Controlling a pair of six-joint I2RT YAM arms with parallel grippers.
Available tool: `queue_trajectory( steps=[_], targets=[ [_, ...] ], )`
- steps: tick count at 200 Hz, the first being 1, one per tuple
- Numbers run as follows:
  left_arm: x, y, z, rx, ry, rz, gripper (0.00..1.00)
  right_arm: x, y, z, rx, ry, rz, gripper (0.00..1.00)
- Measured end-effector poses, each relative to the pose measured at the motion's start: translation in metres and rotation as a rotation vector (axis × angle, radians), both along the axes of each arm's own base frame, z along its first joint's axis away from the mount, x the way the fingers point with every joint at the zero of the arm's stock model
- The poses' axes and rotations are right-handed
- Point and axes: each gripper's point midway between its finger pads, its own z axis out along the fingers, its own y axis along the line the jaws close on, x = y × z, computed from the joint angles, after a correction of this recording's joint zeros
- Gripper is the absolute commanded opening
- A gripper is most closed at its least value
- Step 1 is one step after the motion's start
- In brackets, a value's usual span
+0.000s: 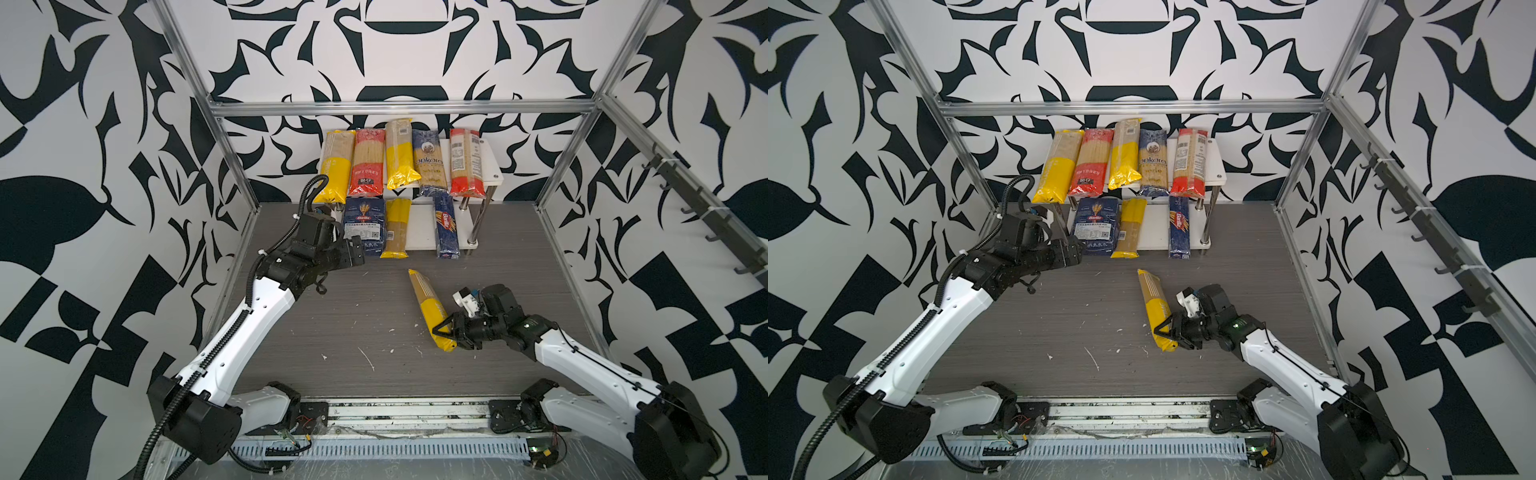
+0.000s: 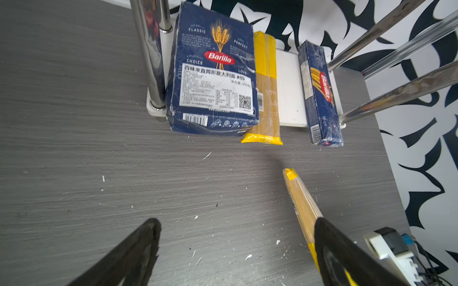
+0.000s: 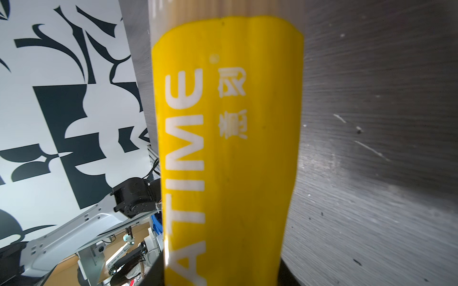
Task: Arrange pasta packages on shelves
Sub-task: Pick up the pasta bag from the center of the table, then place the pasta bag on the shelf.
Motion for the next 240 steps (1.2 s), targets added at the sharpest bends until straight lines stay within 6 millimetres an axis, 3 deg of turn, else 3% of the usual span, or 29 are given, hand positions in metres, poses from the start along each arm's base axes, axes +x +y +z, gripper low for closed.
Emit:
queue_trajectory(
  steps=[44,117,166,240],
  targets=[
    [0.004,-0.001,0.008,0.005,-0.022,-0.004,0.99,0.005,-0.001,0.008,0.015,-0.004,-0.009,0.00],
    [0.019,-0.004,0.007,0.042,-0.023,-0.001,0.99,0.045,0.007,0.060,0.080,-0.097,-0.013,0.00],
    [0.021,-0.002,0.004,0.065,-0.025,-0.002,0.99,0.091,0.003,0.068,0.079,-0.110,-0.044,0.00],
    [0.025,-0.003,0.005,0.046,-0.048,0.009,0.99,0.184,0.011,0.071,0.064,-0.143,-0.050,0.00]
  ],
)
